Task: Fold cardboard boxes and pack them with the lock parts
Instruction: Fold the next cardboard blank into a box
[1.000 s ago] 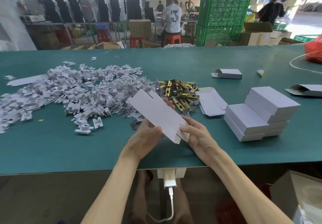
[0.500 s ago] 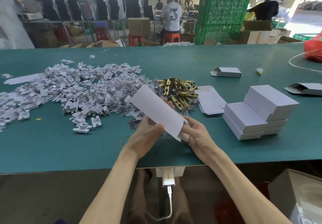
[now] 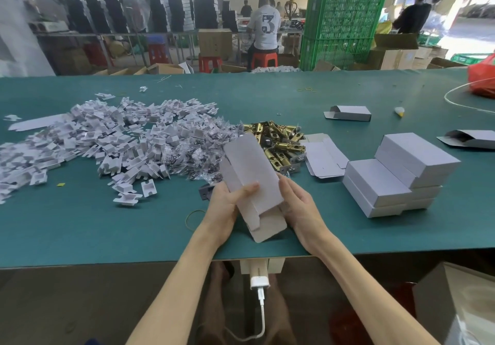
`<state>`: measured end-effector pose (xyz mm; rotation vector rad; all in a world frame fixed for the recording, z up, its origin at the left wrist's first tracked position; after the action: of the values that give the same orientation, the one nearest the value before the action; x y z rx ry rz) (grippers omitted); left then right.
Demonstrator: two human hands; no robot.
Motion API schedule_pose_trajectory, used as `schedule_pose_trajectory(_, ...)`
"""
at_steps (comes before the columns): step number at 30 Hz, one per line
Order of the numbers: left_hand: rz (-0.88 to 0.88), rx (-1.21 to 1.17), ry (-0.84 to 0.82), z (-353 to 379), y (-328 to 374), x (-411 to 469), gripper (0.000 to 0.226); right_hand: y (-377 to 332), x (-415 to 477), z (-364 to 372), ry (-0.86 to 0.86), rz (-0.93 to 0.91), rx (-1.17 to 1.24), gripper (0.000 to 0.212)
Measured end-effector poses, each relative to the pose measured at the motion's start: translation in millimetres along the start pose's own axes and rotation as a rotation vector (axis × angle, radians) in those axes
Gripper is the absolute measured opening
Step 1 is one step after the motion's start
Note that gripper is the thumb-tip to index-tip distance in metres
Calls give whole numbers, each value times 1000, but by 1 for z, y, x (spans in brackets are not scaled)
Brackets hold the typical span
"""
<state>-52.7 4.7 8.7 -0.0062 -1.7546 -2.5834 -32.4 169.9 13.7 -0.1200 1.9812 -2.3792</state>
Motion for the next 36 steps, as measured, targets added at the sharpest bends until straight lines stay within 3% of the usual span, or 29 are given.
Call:
schedule_pose_trajectory(6,25,81,39,5,-4,-2,51,2,1,-1,48,-17,-33,23)
schedule_pose_trajectory(16,34,57,-21,9,-6,-1,58,1,3,1,25,-25,-1,59)
schedule_pose_trajectory(26,38,74,28,5,-6,0,35,3,5,-4,97,-62,-9,44)
schedule_pose_trajectory(31,50,107,23,6,-6,-1,44,4,4,-4,104,-55,11,36)
schedule_pose_trajectory(36,56,114,23,6,-6,-2,52,6,6,-5,111,-47,-4,42)
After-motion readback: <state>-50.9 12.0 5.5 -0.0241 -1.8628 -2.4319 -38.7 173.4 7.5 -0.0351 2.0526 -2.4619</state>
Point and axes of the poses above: each hand's wrist, its own x-axis towards the middle knuckle, its own z-axis out of the palm, y = z × x, the point moved 4 cm from there along x, towards the middle knuckle, and after that the axes turned 6 degrees about y, right-handed, at the moved point
